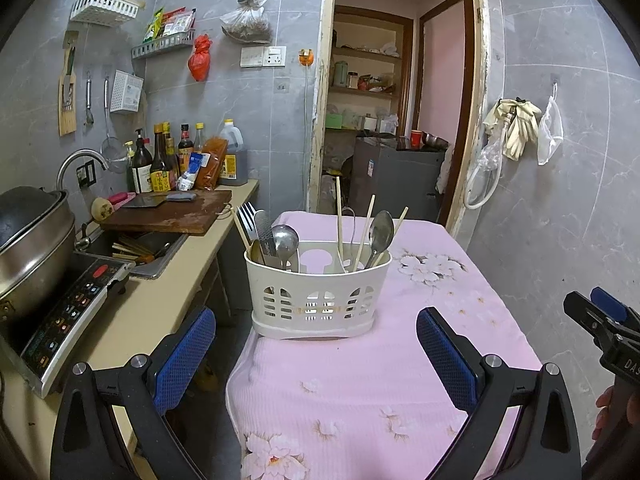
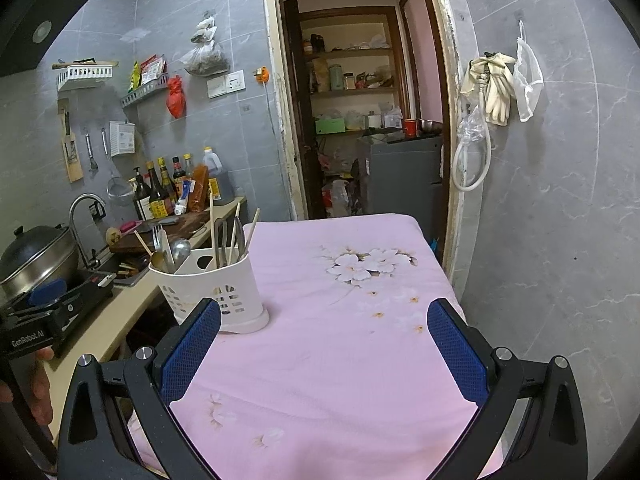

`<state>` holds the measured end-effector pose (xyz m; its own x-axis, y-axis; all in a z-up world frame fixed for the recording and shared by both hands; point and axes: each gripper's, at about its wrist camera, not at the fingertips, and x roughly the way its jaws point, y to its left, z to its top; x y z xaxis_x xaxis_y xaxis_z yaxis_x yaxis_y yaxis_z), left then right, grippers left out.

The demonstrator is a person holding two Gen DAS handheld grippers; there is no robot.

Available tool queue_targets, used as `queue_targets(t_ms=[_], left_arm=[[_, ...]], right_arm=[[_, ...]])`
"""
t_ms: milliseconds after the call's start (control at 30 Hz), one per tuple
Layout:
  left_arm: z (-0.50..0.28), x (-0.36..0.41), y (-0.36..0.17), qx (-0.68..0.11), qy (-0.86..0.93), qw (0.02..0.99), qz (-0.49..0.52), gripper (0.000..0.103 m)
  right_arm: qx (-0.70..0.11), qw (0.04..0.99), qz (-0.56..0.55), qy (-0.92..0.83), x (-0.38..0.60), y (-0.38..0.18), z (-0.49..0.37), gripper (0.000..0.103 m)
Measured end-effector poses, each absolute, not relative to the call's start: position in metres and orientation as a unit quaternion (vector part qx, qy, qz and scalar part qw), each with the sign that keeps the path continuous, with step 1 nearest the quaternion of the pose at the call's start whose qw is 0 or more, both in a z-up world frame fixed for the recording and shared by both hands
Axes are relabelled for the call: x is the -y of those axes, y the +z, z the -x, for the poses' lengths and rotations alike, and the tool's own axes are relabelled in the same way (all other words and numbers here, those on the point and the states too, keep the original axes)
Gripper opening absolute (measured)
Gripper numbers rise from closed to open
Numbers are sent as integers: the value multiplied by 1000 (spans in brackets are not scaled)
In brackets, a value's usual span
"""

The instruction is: Organize utensils

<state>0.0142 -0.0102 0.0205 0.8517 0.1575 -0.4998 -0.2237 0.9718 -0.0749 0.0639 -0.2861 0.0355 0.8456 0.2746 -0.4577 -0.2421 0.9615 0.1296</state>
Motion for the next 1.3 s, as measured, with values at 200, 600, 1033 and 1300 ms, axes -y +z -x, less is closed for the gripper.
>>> queue_targets(t_ms=[200, 600, 1033, 1300], left_arm=[[-11, 11, 18, -256, 100, 959, 68, 101], [-12, 8, 18, -258, 99, 959, 70, 101], [-14, 5, 16, -261, 98, 958, 73, 101], [-15, 5, 17, -261, 97, 958, 72, 101]], right_arm=[[-246, 959, -33, 139, 283, 34, -64, 101], [-246, 959, -33, 138, 282, 34, -65, 101], [-248, 958, -32, 138, 281, 32, -65, 101], [-248, 958, -32, 139, 281, 33, -66, 101]])
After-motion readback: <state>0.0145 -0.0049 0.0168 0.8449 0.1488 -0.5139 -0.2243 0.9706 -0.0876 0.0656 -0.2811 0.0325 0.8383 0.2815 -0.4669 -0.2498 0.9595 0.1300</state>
